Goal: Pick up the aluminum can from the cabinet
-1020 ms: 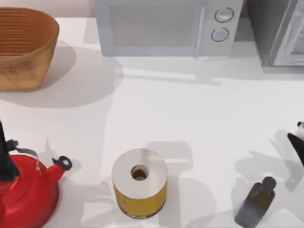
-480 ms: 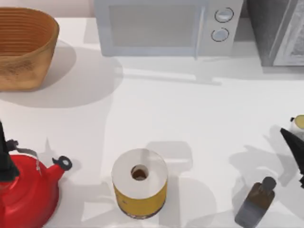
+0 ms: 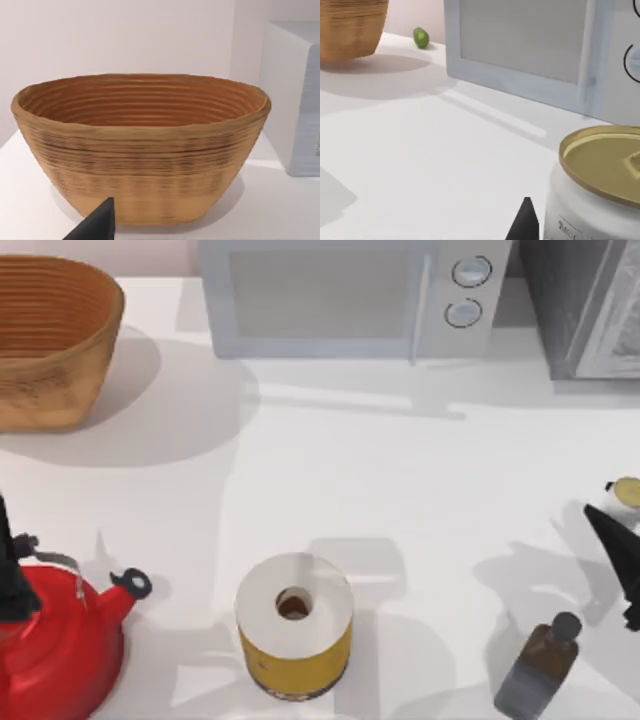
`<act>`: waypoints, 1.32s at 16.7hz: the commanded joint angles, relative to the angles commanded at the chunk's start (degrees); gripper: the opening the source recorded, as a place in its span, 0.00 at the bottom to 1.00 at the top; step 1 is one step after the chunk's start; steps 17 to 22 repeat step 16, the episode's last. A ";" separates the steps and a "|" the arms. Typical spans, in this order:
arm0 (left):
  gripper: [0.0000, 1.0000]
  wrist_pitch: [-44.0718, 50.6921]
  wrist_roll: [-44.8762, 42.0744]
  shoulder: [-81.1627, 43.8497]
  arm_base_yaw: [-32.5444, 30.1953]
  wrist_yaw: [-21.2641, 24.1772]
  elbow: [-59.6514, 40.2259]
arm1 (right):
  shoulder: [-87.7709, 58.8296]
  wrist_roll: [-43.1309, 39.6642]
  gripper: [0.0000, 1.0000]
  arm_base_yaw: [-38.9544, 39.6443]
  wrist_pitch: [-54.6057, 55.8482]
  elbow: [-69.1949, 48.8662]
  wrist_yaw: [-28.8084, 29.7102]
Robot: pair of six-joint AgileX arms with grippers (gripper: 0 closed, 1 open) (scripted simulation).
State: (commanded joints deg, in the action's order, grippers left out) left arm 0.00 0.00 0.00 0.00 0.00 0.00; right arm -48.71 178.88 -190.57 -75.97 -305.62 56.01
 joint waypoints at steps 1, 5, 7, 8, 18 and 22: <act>1.00 0.00 0.00 0.00 0.00 0.00 0.00 | 0.00 0.00 0.30 0.00 0.00 0.00 0.00; 1.00 0.00 0.00 0.00 0.00 0.00 0.00 | 0.00 0.00 0.60 0.00 0.00 0.00 0.00; 1.00 0.00 0.00 0.00 0.00 0.00 0.00 | 0.00 0.00 0.75 0.00 0.00 0.00 0.00; 1.00 0.00 0.00 0.00 0.00 0.00 0.00 | 0.00 0.00 0.83 0.00 0.00 0.00 0.00; 1.00 0.00 0.00 0.00 0.00 0.00 0.00 | 0.00 0.00 1.00 0.00 0.00 0.00 0.00; 1.00 0.00 0.00 0.00 0.00 0.00 0.00 | 0.00 0.00 1.00 0.00 0.00 0.00 0.00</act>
